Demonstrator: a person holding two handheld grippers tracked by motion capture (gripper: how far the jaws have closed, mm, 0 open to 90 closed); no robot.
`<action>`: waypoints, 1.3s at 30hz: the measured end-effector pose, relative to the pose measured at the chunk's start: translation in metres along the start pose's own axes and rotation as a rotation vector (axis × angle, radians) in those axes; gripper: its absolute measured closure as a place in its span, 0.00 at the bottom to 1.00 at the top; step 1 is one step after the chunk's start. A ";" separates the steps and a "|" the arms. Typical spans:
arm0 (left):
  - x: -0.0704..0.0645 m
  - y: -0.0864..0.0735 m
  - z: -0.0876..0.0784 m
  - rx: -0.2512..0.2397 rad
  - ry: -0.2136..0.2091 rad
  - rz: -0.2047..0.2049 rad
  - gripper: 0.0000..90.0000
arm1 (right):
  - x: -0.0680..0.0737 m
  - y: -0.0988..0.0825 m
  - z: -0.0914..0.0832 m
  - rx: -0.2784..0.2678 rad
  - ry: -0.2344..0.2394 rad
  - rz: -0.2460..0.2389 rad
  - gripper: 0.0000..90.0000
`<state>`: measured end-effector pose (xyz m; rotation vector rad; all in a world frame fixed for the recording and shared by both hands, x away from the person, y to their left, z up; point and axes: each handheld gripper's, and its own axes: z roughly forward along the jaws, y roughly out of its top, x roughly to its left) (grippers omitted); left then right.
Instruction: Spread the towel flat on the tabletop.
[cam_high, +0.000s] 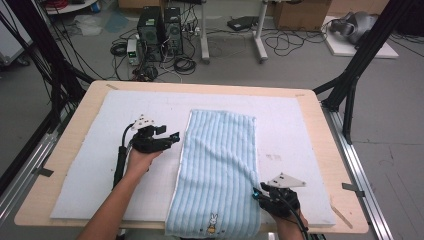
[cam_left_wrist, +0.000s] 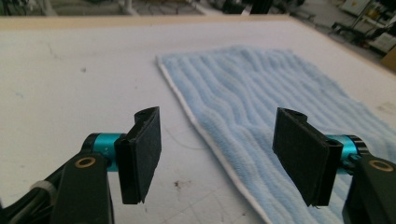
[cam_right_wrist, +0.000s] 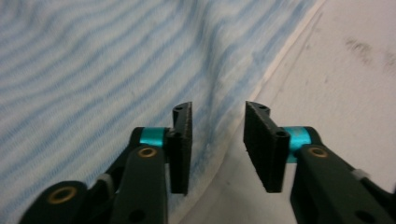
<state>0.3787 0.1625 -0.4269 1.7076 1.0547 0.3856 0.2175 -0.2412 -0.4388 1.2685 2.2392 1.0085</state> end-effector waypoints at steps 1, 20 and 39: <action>0.001 0.000 0.005 0.006 0.011 -0.004 0.36 | -0.002 -0.001 -0.003 -0.037 0.002 0.011 0.63; 0.000 0.012 0.039 -0.011 -0.031 0.000 0.34 | -0.020 0.015 0.010 -0.141 -0.007 0.053 0.24; 0.004 0.078 -0.017 -0.077 -0.027 0.013 0.29 | -0.022 0.028 0.006 -0.174 0.009 0.020 0.23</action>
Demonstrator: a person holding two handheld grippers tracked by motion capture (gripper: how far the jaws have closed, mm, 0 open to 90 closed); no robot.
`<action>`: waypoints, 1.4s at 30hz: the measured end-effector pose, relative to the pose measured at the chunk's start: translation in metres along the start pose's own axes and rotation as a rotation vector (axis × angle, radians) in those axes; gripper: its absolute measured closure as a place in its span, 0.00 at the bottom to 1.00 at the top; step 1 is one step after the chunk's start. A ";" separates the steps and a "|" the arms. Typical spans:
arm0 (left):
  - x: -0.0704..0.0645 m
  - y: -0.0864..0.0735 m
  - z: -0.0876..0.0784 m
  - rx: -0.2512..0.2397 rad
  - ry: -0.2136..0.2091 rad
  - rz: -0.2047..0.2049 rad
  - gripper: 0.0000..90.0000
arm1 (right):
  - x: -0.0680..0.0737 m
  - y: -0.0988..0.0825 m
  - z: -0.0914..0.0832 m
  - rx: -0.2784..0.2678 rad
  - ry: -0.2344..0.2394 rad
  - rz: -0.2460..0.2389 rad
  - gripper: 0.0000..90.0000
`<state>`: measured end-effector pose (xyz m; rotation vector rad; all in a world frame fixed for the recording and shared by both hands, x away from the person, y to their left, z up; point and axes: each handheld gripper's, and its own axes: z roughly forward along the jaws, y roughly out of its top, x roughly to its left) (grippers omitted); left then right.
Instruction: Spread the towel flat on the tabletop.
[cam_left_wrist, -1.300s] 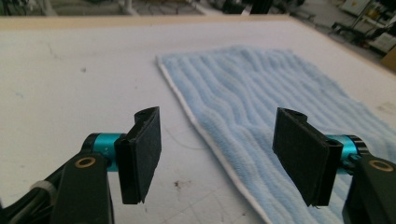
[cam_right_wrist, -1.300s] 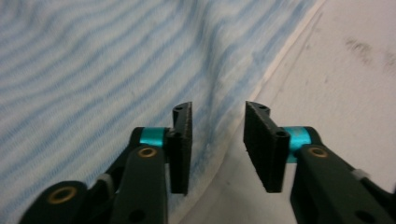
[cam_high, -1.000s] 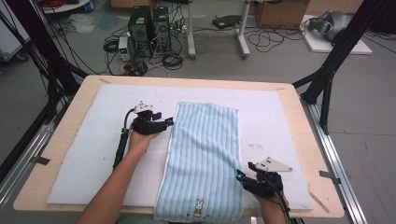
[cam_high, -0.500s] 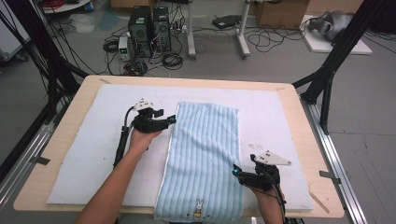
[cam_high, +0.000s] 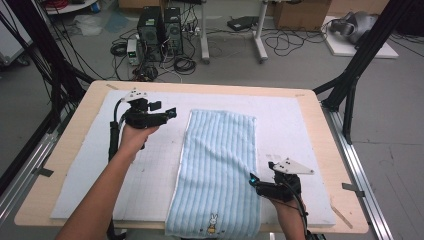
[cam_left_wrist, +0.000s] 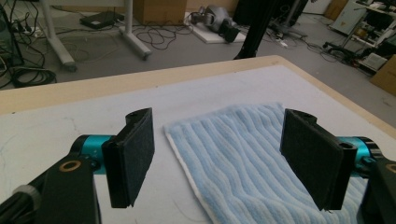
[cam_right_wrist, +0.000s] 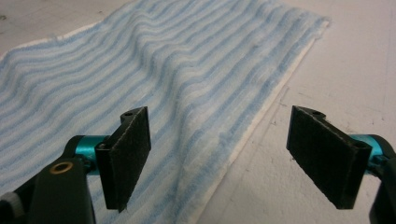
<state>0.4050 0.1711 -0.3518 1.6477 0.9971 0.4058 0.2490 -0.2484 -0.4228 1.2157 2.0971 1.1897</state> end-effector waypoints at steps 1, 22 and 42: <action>0.000 0.000 0.002 -0.002 -0.003 0.002 0.29 | -0.001 0.000 0.000 -0.001 -0.005 0.004 0.22; 0.007 -0.059 0.116 0.195 0.138 -0.016 0.52 | -0.013 -0.007 0.004 -0.005 0.003 0.034 0.18; 0.007 -0.061 0.115 0.314 0.248 0.083 0.97 | -0.010 -0.003 0.018 0.012 0.030 0.024 0.18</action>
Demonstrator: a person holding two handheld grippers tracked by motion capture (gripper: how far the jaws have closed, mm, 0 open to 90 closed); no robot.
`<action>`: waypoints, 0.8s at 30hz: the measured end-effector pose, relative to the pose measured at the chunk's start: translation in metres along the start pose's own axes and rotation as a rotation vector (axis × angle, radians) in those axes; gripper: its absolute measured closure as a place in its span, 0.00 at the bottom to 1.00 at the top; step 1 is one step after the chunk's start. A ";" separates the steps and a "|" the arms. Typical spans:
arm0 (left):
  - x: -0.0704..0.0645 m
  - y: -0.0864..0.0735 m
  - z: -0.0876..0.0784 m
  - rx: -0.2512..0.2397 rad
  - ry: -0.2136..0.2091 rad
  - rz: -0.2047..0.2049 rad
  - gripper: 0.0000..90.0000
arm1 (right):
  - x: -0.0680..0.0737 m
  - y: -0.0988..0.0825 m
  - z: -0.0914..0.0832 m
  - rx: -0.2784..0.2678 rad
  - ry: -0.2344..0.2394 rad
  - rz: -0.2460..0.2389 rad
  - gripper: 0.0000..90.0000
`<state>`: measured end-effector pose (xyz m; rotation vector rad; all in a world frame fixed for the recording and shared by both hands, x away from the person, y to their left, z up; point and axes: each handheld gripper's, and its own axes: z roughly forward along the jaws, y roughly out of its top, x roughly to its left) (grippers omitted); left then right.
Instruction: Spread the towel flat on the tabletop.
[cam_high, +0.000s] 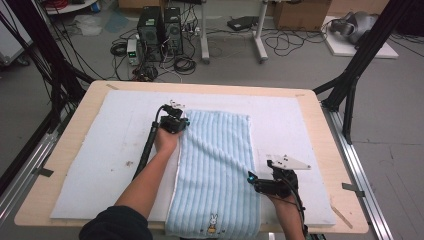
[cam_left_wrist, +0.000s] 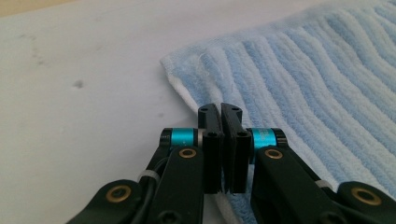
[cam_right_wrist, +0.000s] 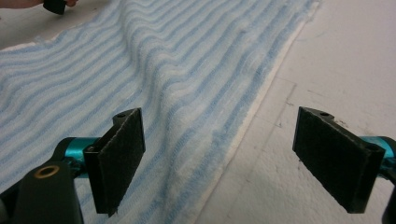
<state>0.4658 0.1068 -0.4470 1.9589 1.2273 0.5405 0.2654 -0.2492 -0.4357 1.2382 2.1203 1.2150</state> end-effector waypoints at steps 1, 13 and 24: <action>0.003 -0.001 -0.001 -0.005 0.003 -0.015 0.97 | 0.001 0.001 0.002 0.001 0.005 -0.001 0.18; 0.020 -0.011 -0.009 -0.042 -0.022 -0.109 0.61 | -0.016 0.033 0.038 0.035 0.006 -0.025 0.19; 0.028 -0.032 -0.043 -0.093 -0.090 -0.130 0.41 | -0.053 0.086 0.106 0.146 -0.031 -0.014 0.38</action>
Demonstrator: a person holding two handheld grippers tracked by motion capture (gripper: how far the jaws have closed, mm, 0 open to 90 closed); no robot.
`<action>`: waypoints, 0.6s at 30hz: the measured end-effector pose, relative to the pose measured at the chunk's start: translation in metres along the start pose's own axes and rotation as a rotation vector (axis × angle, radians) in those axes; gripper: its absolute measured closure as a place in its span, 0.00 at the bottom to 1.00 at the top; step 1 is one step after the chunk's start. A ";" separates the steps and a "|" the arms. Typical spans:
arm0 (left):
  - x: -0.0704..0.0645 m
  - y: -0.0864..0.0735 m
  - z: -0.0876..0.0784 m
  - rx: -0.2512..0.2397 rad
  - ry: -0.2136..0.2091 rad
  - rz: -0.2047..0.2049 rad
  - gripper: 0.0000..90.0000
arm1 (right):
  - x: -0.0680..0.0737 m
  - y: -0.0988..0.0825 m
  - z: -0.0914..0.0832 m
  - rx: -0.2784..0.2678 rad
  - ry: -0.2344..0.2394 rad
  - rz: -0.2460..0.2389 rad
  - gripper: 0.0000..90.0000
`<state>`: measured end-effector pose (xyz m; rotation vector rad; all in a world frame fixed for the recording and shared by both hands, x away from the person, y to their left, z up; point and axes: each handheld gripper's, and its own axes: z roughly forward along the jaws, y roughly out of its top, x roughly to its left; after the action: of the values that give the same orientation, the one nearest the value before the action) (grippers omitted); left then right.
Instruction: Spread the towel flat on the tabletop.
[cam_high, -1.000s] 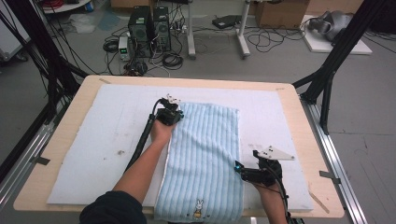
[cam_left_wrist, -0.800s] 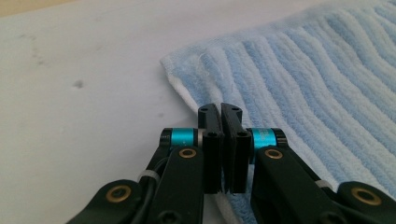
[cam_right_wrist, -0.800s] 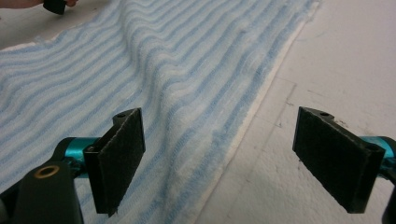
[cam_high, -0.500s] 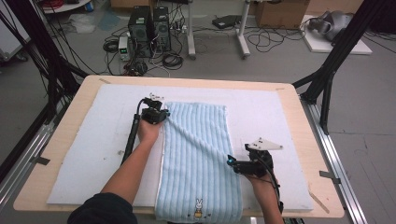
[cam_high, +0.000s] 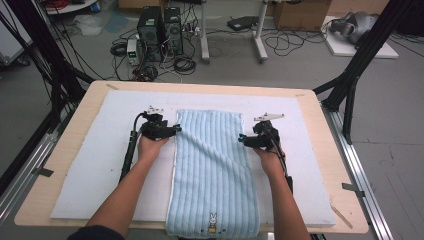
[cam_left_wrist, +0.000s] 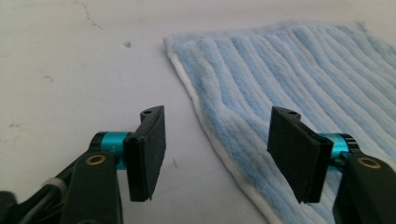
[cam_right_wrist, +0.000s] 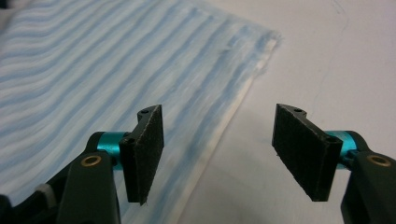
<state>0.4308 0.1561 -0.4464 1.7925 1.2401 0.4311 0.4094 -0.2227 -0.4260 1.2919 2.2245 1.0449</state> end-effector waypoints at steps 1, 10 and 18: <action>-0.001 -0.002 -0.004 -0.012 -0.010 0.000 0.41 | -0.002 0.003 0.005 0.007 -0.009 0.006 0.40; -0.004 -0.010 -0.038 -0.013 -0.027 0.022 0.43 | -0.008 0.017 0.045 0.036 -0.098 0.045 0.86; -0.016 -0.021 -0.044 -0.004 -0.041 0.038 0.44 | -0.019 0.014 0.042 0.014 -0.218 0.156 0.68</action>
<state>0.3815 0.1643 -0.4362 1.8156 1.1778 0.4159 0.4537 -0.2175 -0.4442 1.5269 2.0001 0.8943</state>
